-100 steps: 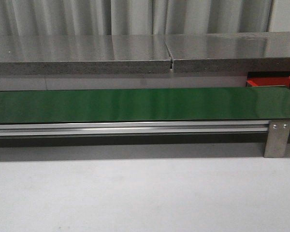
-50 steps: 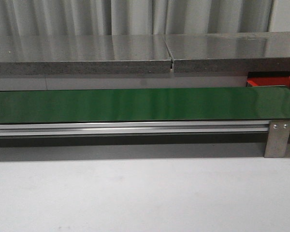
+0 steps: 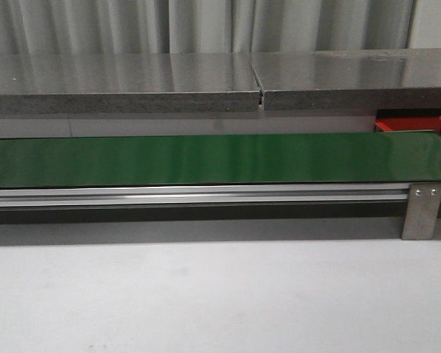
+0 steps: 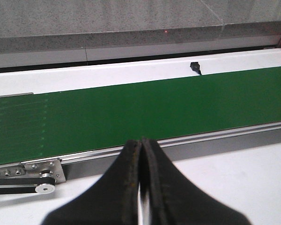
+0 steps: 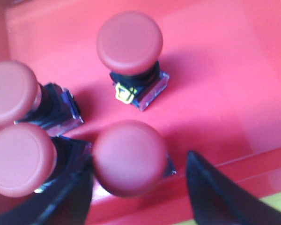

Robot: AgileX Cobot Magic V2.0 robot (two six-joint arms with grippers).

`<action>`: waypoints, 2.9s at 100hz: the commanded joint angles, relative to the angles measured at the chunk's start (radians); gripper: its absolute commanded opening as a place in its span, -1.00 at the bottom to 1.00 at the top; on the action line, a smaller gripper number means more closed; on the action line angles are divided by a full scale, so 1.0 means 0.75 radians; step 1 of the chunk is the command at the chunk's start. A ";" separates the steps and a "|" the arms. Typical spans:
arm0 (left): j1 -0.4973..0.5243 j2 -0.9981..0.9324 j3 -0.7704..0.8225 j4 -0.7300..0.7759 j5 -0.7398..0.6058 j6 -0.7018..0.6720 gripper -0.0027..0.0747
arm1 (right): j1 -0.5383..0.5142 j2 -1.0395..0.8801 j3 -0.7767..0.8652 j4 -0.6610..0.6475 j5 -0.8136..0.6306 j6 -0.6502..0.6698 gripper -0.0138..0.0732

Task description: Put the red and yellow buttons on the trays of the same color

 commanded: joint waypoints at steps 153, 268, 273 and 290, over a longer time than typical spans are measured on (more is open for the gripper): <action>-0.009 0.007 -0.033 -0.024 -0.093 -0.001 -0.98 | 0.445 -1.084 0.343 -0.232 0.026 -0.041 -0.84; -0.009 0.007 -0.033 -0.024 -0.093 -0.001 -0.98 | 0.445 -1.926 1.078 -0.293 -0.276 -0.041 -0.83; -0.009 0.007 -0.033 -0.024 -0.093 -0.001 -0.98 | 0.445 -1.958 1.100 -0.293 -0.276 -0.041 -0.83; -0.009 0.007 -0.033 -0.024 -0.093 -0.001 -0.98 | 0.445 -2.053 1.178 -0.293 -0.276 -0.041 -0.83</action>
